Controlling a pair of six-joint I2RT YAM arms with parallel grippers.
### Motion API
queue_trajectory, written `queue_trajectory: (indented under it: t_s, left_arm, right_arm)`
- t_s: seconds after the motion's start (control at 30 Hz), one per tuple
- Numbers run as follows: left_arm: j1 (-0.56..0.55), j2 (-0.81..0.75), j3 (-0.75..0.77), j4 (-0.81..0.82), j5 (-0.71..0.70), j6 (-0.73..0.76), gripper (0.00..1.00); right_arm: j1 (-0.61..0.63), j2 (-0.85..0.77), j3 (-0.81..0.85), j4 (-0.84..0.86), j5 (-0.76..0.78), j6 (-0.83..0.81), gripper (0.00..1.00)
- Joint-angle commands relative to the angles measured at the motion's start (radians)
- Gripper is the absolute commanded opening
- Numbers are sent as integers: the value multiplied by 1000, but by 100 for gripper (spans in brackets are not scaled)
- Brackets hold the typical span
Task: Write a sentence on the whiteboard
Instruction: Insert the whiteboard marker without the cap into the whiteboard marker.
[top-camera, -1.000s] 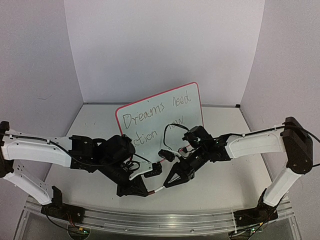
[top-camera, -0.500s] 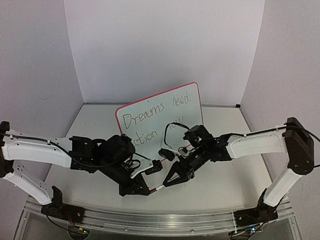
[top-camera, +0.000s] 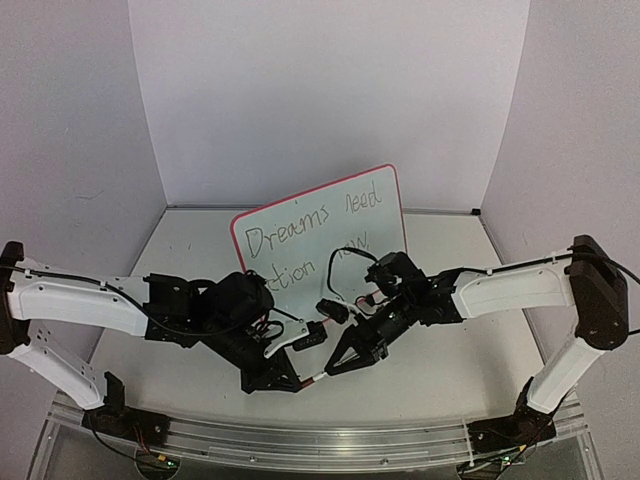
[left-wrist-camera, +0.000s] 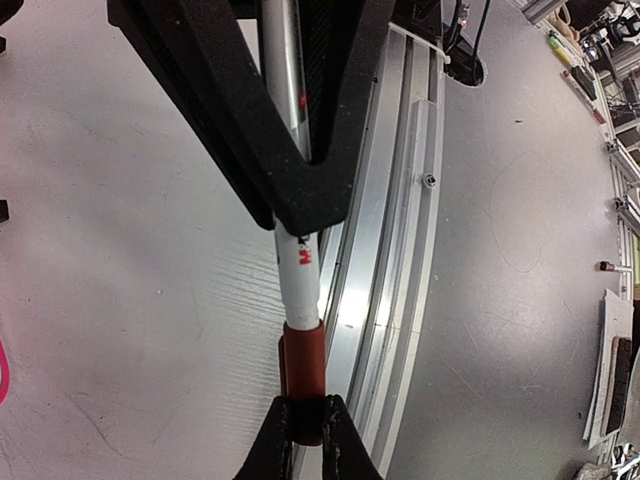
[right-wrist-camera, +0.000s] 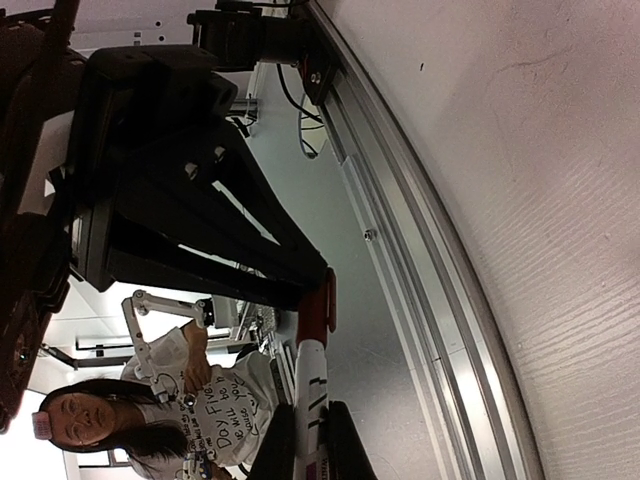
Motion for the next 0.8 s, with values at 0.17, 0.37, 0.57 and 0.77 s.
queue_trajectory:
  t_s: [0.17,0.37,0.57,0.77]
  left_arm:
    - [-2,12,102,270,18,67,0]
    - [-3,47,145,233,104,74,0]
    - [3,66,166,234,168,61,0]
    - [7,54,173,161,146,74,0]
  right_arm:
    - [43,-9,14,84,-4,-20,0]
    - [44,-15,-2,84,-18,-67,0]
    - [44,-34,-8,85,-21,-121,0]
    - [40,-39,-4,85,35,-114,0]
